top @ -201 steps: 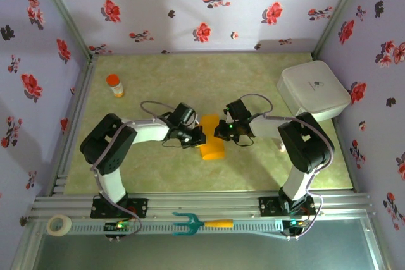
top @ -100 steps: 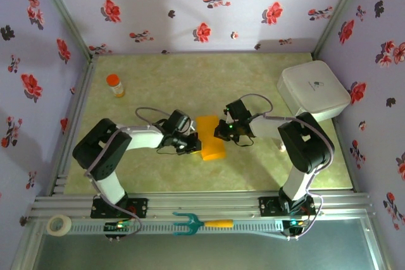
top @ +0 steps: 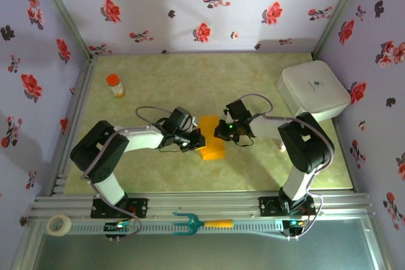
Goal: Fold a paper plane with a square sheet of paper (pick it up from the middle)
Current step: First fold the square sheet of paper in half at the center of the table.
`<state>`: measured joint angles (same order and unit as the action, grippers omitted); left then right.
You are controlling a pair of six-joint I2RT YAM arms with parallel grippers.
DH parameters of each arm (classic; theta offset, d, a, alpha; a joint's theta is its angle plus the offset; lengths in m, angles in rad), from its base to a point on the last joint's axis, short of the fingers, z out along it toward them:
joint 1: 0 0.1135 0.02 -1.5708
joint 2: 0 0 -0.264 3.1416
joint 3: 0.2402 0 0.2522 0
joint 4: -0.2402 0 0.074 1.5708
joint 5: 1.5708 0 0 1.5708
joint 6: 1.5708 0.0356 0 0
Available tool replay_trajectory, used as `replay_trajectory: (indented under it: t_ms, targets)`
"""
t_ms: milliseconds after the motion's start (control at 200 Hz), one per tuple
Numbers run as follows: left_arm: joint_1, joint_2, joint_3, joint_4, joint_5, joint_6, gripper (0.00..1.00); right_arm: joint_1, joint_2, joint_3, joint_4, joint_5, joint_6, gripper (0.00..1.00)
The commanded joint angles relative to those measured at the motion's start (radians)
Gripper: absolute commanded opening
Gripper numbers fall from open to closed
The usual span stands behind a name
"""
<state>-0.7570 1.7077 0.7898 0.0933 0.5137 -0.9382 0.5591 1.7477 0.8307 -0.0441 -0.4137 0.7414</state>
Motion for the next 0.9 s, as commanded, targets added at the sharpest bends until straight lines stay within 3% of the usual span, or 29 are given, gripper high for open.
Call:
replay_trajectory:
  t_ms: [0,140,340,610,895]
  targets:
    - [-0.013,0.04,-0.019,0.074,0.051,-0.023,0.0,0.002,0.032,-0.053,-0.135,0.103,0.003,0.0]
    - [-0.015,0.058,-0.058,0.112,0.071,-0.019,0.0,0.002,0.031,-0.059,-0.134,0.104,0.005,0.0]
    - [-0.021,0.082,-0.116,0.038,0.048,0.04,0.0,0.002,0.029,-0.067,-0.137,0.111,0.003,0.0]
    - [-0.067,0.031,-0.129,-0.063,-0.026,0.091,0.0,0.002,0.036,-0.063,-0.135,0.112,0.006,0.0]
    - [-0.092,-0.022,-0.126,-0.094,-0.017,0.132,0.0,0.002,0.038,-0.067,-0.135,0.115,0.007,0.0]
